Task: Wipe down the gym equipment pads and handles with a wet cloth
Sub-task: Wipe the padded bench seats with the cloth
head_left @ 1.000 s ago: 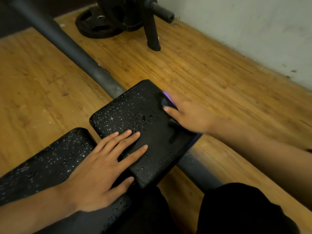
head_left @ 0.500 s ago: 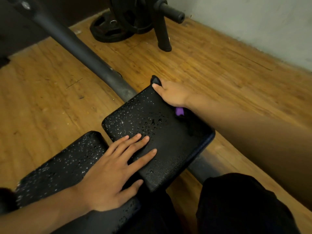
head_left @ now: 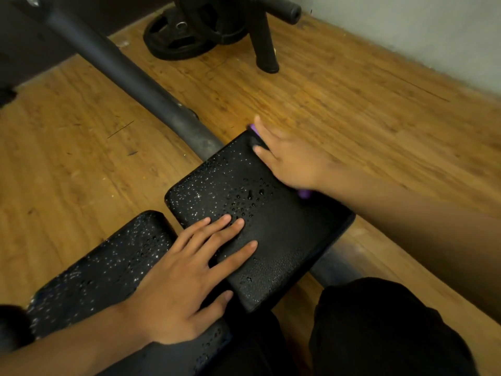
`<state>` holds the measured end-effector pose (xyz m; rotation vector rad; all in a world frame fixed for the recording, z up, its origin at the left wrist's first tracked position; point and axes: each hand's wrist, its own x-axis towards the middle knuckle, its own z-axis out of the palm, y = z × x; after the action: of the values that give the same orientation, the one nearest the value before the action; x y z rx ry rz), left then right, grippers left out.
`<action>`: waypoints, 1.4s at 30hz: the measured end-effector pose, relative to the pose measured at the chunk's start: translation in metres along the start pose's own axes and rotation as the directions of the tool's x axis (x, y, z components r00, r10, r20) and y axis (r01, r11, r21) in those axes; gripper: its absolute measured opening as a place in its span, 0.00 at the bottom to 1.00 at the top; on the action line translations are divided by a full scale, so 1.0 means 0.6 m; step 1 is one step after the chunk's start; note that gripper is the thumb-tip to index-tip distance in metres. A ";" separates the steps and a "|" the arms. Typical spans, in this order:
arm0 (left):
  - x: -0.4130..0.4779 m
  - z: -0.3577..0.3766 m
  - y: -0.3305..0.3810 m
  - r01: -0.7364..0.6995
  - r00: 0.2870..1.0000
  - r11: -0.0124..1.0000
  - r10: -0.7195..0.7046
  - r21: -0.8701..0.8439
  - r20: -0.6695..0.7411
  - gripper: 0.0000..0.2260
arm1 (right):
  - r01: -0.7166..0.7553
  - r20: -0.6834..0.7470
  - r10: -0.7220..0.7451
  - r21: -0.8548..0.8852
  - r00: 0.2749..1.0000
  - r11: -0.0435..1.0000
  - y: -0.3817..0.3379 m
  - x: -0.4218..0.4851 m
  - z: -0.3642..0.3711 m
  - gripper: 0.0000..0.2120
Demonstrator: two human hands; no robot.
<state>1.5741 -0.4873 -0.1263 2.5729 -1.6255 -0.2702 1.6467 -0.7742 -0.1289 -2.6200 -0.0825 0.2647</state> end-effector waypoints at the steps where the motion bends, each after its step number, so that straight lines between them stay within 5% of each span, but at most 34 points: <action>1: 0.001 0.000 -0.001 -0.001 1.000 1.000 0.001 -0.003 0.005 0.34 | -0.002 0.008 0.002 0.022 1.000 1.000 -0.008 0.036 -0.003 0.31; 5: -0.004 0.000 -0.005 0.006 1.000 1.000 -0.006 -0.011 0.006 0.33 | -0.007 0.022 0.005 0.073 1.000 0.997 -0.018 0.057 -0.006 0.29; 13: 0.001 0.001 0.001 -0.005 1.000 1.000 0.005 0.006 -0.021 0.34 | -0.011 -0.056 0.020 0.162 0.998 0.987 0.048 -0.200 0.005 0.26; 17: 0.000 0.002 -0.001 0.000 1.000 1.000 0.000 -0.004 -0.004 0.35 | 0.053 -0.091 -0.051 0.026 0.995 0.998 0.029 -0.088 0.012 0.27; 23: 0.000 0.001 -0.003 0.002 1.000 1.000 -0.002 -0.025 -0.003 0.30 | -0.030 0.038 0.024 0.167 0.999 0.985 -0.005 0.055 -0.009 0.27; 31: 0.001 0.004 -0.001 0.000 0.999 1.000 0.000 -0.026 -0.032 0.30 | -0.166 0.014 0.167 0.229 0.986 0.959 0.042 -0.201 -0.009 0.28; 36: 0.001 0.009 -0.005 0.004 0.999 1.000 -0.005 -0.020 -0.041 0.31 | -0.094 -0.020 0.094 -0.003 0.995 0.996 0.000 -0.056 -0.006 0.29; 42: -0.002 0.008 -0.002 -0.002 1.000 0.999 0.002 -0.039 -0.020 0.30 | -0.082 0.010 0.081 0.128 0.997 0.988 -0.013 0.089 -0.004 0.27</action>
<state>1.5734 -0.4854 -0.1313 2.5370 -1.5998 -0.2725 1.6994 -0.7629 -0.1321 -2.4977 0.0388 0.2953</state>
